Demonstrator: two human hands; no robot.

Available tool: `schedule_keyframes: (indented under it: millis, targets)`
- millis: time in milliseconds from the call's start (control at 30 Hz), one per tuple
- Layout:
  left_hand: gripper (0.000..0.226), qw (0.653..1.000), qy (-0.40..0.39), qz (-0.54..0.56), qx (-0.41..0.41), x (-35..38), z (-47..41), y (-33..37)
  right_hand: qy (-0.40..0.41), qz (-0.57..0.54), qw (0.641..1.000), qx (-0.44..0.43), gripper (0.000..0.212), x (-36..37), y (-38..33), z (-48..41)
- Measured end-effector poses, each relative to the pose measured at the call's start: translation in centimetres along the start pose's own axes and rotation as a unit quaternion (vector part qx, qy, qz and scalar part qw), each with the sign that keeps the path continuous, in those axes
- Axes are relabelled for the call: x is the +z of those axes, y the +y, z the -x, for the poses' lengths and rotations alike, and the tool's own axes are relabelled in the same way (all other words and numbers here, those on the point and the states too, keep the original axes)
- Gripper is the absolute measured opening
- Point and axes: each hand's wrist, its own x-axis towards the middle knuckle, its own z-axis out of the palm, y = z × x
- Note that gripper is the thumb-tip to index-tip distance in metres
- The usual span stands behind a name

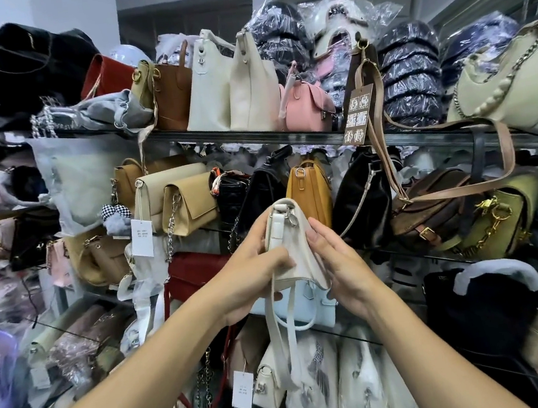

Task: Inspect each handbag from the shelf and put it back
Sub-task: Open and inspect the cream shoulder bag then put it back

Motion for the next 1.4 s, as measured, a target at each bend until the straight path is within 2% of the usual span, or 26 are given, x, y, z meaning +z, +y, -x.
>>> schedule_keyframes:
  millis: [133, 233, 333, 467, 567, 667, 1000, 1100, 1267, 1400]
  targets:
    - [0.083, 0.996, -0.032, -0.087, 0.000, 0.3, 0.4, 0.9, -0.026, -0.030, 0.999, 0.011, 0.095, -0.7, 1.0, -0.1]
    - [0.083, 0.987, -0.061, -0.145, 0.005, 0.0, 0.6, 1.6, -0.013, -0.066, 0.998, 0.003, 0.087, -1.0, 2.0, -0.7]
    - [0.083, 0.983, -0.057, -0.172, -0.017, -0.4, 0.3, 2.4, -0.001, -0.095, 0.995, -0.025, 0.088, -1.7, 2.8, -1.2]
    - [0.076, 0.987, -0.066, -0.144, -0.038, -1.2, 0.4, 2.8, 0.000, -0.084, 0.996, -0.042, 0.110, -2.2, 2.7, -1.2]
    - [0.057, 0.992, -0.067, -0.097, -0.034, -1.8, 0.5, 2.5, -0.007, -0.069, 0.996, -0.050, 0.109, -1.9, 2.3, -1.1]
    - [0.049, 0.994, -0.070, -0.084, -0.028, -2.2, 0.6, 2.2, -0.018, -0.049, 0.997, -0.050, 0.111, -1.8, 2.2, -0.8]
    - [0.050, 0.995, -0.058, -0.083, 0.003, -2.1, 1.1, 1.9, -0.042, -0.017, 0.996, -0.076, 0.118, -1.5, 1.7, 0.1]
    - [0.047, 0.994, -0.054, -0.090, 0.012, -2.1, 1.0, 1.8, -0.041, -0.021, 0.995, -0.088, 0.111, -1.1, 1.5, 0.2]
    - [0.045, 0.998, -0.031, -0.054, 0.020, -2.1, 0.7, 2.1, 0.005, 0.008, 0.994, -0.105, 0.103, -0.3, 1.4, 0.2]
    - [0.046, 1.000, -0.018, -0.022, 0.008, -2.1, 0.6, 2.3, 0.035, 0.036, 0.993, -0.106, 0.113, 0.3, 1.2, 0.1]
